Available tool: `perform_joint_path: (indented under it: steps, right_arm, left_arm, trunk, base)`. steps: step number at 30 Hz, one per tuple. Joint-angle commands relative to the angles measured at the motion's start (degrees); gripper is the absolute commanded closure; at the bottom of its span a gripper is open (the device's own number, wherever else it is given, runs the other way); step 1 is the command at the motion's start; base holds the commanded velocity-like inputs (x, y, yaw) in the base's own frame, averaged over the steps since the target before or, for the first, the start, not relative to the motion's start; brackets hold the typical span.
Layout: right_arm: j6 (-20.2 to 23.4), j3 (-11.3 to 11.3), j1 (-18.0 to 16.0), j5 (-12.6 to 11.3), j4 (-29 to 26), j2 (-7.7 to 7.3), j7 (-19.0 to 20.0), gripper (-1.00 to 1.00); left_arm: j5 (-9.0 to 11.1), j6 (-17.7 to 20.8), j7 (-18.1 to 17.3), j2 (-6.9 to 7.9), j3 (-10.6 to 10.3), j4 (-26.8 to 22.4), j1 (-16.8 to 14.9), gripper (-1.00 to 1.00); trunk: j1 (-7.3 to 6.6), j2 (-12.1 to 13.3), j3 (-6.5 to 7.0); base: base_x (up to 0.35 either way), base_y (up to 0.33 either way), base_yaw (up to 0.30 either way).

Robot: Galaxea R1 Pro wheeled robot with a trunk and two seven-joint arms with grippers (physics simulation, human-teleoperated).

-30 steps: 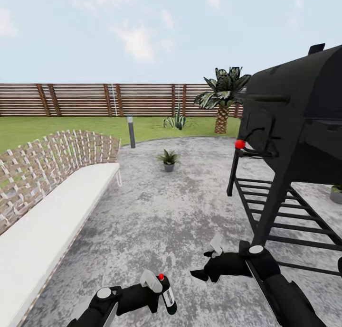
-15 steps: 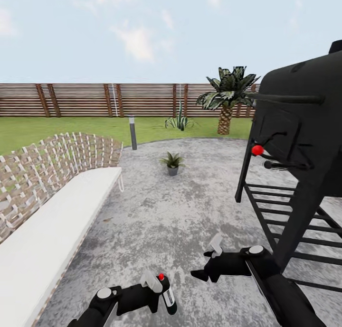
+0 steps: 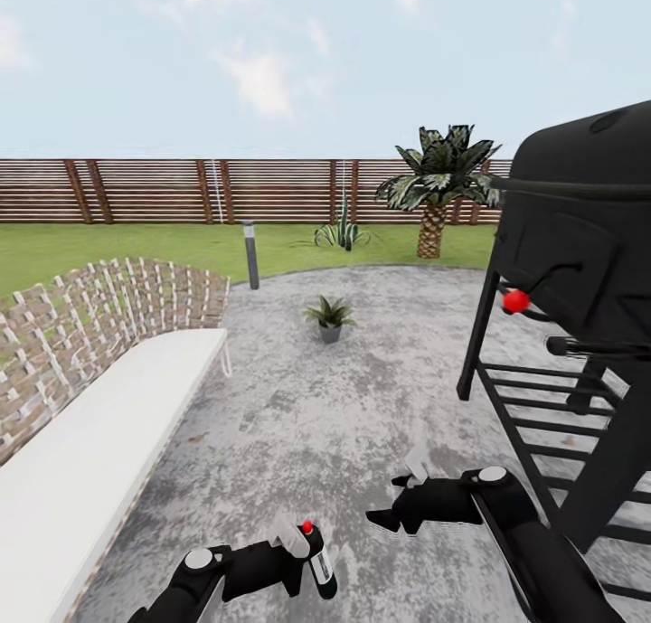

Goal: Pick up the pesticide atomizer in the garden and spray insectifuge to fully cover both potted plants in the garden.

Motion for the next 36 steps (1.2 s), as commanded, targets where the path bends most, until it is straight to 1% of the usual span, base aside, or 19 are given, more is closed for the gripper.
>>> perform_joint_path:
  steps: [1, 25, 30, 36]
  right_arm:
    - [0.0, 0.0, 0.0, 0.0, 0.0, 0.00, 0.0, -1.00]
    - [-0.1, -0.1, 0.0, 0.0, -0.1, 0.00, -0.3, -1.00]
    - [-0.1, -1.0, 0.0, -0.1, 0.0, 0.03, -2.4, -1.00]
    - [-0.1, -1.1, 0.0, -0.3, 0.0, 0.00, -3.1, -1.00]
  left_arm:
    - [0.0, 0.0, 0.0, 0.00, 0.0, 0.0, 0.0, 1.00]
    - [0.1, -0.1, 0.1, 0.00, 0.0, 0.0, 0.0, 1.00]
    - [0.1, -0.1, 1.6, -0.16, 0.0, 0.0, 0.0, 1.00]
    - [0.0, -0.1, 1.9, -0.20, 0.0, 0.0, 0.0, 1.00]
  trunk:
    - [0.00, 0.0, 0.00]
    - [0.00, 0.0, 0.00]
    - [0.00, 0.0, 0.00]
    - [0.00, 0.0, 0.00]
  base:
    - [0.318, 0.000, 0.000]
    - [0.318, 0.000, 0.000]
    - [0.318, 0.000, 0.000]
    - [0.318, 0.000, 0.000]
